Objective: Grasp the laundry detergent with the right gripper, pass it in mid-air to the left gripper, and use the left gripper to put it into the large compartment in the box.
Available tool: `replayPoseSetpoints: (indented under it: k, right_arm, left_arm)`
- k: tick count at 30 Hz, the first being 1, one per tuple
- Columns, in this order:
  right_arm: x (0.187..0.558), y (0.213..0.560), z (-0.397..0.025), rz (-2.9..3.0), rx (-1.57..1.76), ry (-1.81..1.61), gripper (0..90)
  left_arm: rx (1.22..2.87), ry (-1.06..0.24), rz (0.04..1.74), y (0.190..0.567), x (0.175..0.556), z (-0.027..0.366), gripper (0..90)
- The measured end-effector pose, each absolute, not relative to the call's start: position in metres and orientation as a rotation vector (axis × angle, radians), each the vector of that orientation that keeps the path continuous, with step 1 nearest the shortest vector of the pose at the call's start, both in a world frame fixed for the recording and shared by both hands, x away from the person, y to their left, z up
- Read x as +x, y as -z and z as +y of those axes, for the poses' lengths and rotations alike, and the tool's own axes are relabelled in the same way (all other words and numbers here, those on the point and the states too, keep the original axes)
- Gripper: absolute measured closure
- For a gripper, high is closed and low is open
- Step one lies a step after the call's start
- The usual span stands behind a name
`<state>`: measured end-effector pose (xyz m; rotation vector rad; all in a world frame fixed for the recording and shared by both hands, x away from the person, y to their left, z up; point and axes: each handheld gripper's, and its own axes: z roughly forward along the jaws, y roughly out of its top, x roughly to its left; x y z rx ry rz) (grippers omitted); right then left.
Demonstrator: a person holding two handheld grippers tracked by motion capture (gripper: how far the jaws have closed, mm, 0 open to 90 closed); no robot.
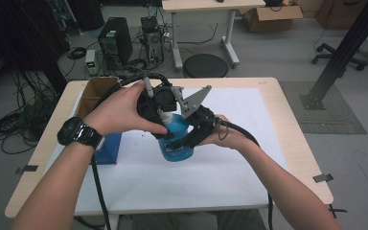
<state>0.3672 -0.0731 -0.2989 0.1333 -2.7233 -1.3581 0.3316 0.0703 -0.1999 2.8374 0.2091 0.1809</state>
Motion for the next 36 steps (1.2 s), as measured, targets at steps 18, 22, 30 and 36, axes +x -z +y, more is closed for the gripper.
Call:
replayPoseSetpoints:
  k: [18,22,30,36]
  right_arm:
    - [0.377,0.302,-0.092,-2.78,-0.004,1.251,11.3]
    - [0.384,0.308,-0.118,-2.917,-0.083,1.035,9.8]
    - [0.395,0.317,-0.164,-3.075,-0.229,0.681,9.6]
    - [0.402,0.316,-0.209,-3.171,-0.348,0.459,9.9]
  left_arm:
    - [2.873,-0.137,0.537,0.182,0.35,0.085,38.3]
    - [2.847,-0.223,0.828,0.165,0.363,0.109,38.3]
    - [2.623,-0.341,1.287,0.13,0.377,0.157,38.3]
    - [2.389,-0.403,1.657,0.104,0.384,0.203,38.3]
